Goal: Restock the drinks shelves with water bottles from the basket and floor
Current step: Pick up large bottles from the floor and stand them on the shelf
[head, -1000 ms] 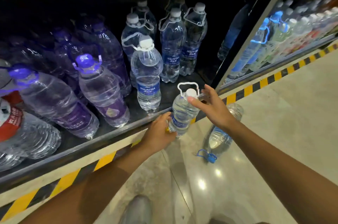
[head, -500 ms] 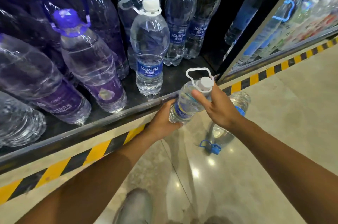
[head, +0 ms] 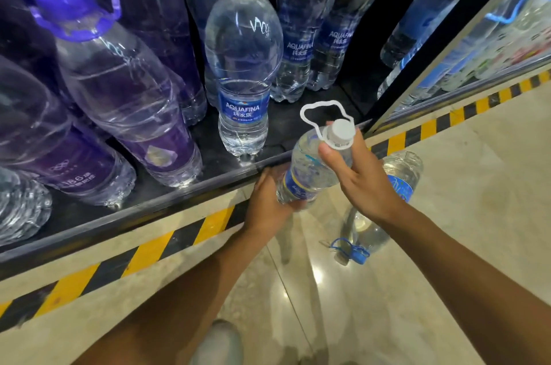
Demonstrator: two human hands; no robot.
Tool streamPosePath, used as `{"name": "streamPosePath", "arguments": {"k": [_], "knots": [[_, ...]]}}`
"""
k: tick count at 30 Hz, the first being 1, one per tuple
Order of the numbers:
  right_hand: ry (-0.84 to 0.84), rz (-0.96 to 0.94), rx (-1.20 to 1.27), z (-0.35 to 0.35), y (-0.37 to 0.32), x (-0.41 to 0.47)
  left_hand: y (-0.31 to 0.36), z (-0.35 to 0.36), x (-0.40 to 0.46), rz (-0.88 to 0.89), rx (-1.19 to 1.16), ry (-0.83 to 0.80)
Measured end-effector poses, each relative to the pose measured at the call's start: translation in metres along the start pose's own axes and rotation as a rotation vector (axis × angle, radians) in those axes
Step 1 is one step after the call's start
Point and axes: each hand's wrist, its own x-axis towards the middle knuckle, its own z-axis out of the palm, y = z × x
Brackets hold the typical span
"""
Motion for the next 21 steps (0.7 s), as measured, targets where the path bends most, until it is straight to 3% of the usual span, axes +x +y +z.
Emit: {"name": "streamPosePath", "arguments": {"k": [4,10,17,21], "knots": [[0.024,-0.076,-0.172,-0.003,0.006,-0.006,-0.012,-0.003,-0.007,0.013,0.095,-0.04],[0.058,-0.024,-0.089,-0.001,0.009,-0.006,-0.026,0.009,-0.007,-0.021,0.162,-0.141],[0.034,0.066,0.002,-0.002,0.006,-0.012,-0.009,0.009,-0.007,-0.074,0.001,-0.096],[0.081,0.072,-0.017,-0.021,-0.007,-0.004,-0.005,-0.01,-0.019,0.035,0.184,-0.27]]}}
